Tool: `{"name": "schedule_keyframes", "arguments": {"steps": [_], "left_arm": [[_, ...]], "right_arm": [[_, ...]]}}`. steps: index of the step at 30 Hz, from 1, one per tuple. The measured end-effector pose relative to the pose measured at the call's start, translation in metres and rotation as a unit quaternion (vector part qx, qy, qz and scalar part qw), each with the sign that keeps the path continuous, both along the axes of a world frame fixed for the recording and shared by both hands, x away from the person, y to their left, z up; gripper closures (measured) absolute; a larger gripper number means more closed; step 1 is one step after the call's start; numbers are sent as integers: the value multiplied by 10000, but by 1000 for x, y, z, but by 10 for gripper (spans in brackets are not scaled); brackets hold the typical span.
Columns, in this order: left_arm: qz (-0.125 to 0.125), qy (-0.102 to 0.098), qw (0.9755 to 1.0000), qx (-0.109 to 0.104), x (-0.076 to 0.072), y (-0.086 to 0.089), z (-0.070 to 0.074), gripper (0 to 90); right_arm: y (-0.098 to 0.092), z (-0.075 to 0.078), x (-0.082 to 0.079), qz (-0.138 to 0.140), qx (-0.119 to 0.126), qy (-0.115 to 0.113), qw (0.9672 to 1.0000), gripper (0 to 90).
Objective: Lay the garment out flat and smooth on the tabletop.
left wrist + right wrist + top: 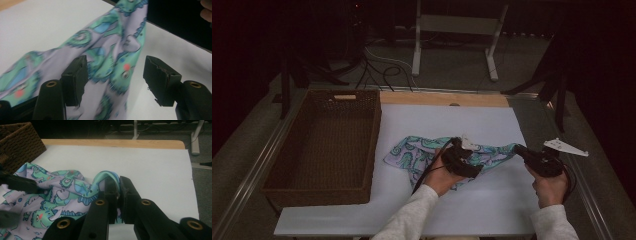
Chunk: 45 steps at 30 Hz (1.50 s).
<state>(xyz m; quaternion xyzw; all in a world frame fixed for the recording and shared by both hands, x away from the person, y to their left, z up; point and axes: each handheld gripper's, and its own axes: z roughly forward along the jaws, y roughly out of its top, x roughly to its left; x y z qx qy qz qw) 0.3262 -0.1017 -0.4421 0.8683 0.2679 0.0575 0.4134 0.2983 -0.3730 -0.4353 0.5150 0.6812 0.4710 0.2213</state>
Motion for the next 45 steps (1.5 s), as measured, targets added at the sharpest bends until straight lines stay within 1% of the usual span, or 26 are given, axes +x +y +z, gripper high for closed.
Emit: {"name": "schedule_keyframes", "arguments": {"steps": [3,6,7,8,9,10,11,13,14,16,18,19,20,22,24,25,26,27,30,33,34,35,37,38,39,45], "left_arm": [[-62,-11,9999,140,0,-16,-5,337],[-124,-24,9994,334,0,-31,-9,336],[-124,-24,9994,334,0,-31,-9,349],[-248,60,9985,489,1,-39,-12,349],[-295,68,9983,508,2,-42,-12,442],[-384,57,9974,612,3,-43,-12,509],[-442,70,9969,640,4,-44,-12,590],[-427,167,9976,510,6,-45,-12,740],[-447,156,9977,486,7,-44,-11,799],[-440,161,9978,470,9,-42,-9,864],[-412,207,9981,418,13,-38,-6,875],[-359,235,9985,349,15,-36,-5,876],[-285,271,9988,281,17,-33,-4,877],[-144,332,9992,148,23,-28,-1,877],[-33,456,9990,-8,30,-23,1,879],[-33,456,9990,-8,30,-23,1,879],[92,523,9985,-154,37,-19,3,879],[120,542,9983,-176,38,-17,3,879],[314,566,9975,-269,48,-10,7,879],[571,590,9960,-363,58,0,10,879],[672,623,9949,-431,63,4,11,879],[722,624,9945,-430,65,7,12,879],[923,635,9925,-487,71,15,14,879],[964,643,9920,-500,74,18,14,879],[1056,672,9905,-567,76,21,14,879],[1375,637,9869,-549,87,45,16,879]], "right_arm": [[0,0,0,2,19,-3,10000,851],[1,0,0,19,45,-4,10000,851],[1,0,0,19,45,-4,10000,851],[1,0,0,25,49,0,10000,851],[2,0,0,46,65,10,10000,851],[3,0,0,40,83,22,10000,851],[3,0,0,83,65,16,9999,851],[3,0,0,95,49,6,9999,851],[4,0,0,94,48,0,9999,851],[4,0,-1,96,61,0,9999,850],[4,1,-1,99,90,0,9999,841],[4,1,-1,138,108,-6,9998,800],[4,1,-1,169,141,-26,9998,724],[6,1,0,213,126,11,9997,610],[10,0,0,291,139,-1,9995,497],[10,0,0,291,139,-1,9995,497],[13,0,0,330,119,-2,9994,468],[17,0,0,397,114,-27,9991,413],[24,0,-1,483,62,-76,9988,361],[31,-3,-2,588,29,-68,9982,328],[33,-3,-2,639,-5,-50,9979,322],[37,-5,-1,689,-43,-18,9976,316],[42,-6,-1,752,-87,5,9971,315],[46,-8,-1,802,-104,28,9967,313],[49,-8,-1,846,-137,45,9963,312],[73,-17,-1,1164,-338,116,9926,302]]}}
